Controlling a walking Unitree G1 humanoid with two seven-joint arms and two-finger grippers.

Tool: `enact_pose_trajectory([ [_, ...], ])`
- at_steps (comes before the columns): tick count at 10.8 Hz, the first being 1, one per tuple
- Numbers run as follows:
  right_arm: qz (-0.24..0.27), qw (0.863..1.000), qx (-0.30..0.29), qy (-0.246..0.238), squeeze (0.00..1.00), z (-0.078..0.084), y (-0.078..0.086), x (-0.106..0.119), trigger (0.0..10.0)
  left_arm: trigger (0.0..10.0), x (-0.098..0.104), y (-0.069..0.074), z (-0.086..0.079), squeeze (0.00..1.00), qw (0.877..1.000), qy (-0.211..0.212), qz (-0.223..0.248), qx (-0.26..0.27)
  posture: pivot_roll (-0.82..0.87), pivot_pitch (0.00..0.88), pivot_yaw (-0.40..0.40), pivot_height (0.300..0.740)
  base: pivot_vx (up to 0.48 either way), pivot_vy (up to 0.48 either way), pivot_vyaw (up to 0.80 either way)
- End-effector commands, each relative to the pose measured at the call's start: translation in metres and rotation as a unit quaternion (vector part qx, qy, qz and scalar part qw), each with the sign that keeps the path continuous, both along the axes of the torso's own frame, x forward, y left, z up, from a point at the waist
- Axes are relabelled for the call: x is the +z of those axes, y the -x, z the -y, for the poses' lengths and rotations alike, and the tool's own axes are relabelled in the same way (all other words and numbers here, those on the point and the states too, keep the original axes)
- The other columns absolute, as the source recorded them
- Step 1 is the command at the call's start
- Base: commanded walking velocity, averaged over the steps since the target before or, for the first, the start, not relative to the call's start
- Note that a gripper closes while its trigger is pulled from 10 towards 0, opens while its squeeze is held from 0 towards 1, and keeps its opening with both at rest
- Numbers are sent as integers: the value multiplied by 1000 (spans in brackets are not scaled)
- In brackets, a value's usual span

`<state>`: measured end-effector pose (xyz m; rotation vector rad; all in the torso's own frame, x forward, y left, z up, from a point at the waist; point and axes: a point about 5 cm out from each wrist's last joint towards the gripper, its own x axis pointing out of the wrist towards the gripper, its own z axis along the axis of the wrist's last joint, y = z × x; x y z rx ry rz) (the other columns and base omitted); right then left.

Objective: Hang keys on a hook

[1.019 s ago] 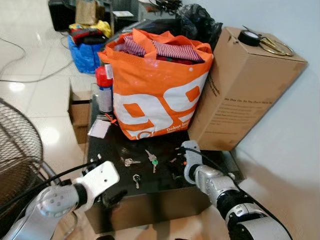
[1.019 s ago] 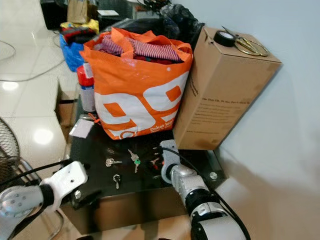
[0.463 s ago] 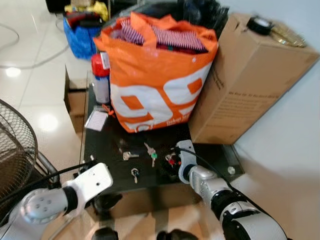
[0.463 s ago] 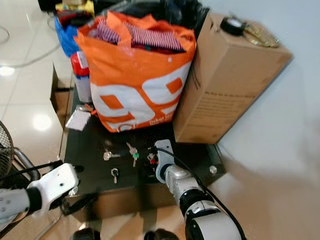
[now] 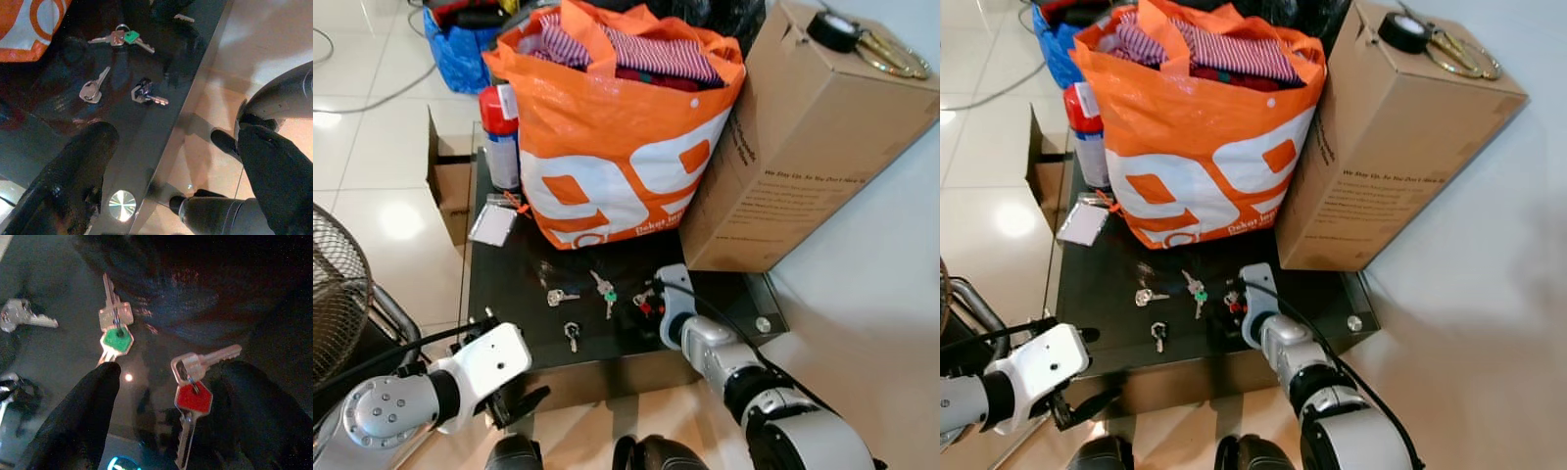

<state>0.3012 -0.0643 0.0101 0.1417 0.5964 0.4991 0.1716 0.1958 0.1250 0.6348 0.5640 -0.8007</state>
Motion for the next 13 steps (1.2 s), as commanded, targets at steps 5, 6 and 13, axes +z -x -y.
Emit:
enact_pose_trajectory([
  [5,-3,1000,-10,25,0,8,3,-6,3333,10000,4,3,1,0,1000,0,-3,-1,164,180,-201,740,0,0,0],
  [6,-5,1000,-12,26,0,8,4,-7,3137,10000,4,4,0,0,1000,0,-5,1,168,179,-202,740,0,0,0],
  [13,-16,999,-9,29,0,1,11,-14,3255,10000,5,14,-5,0,1000,-7,-14,10,194,195,-212,740,0,0,0],
])
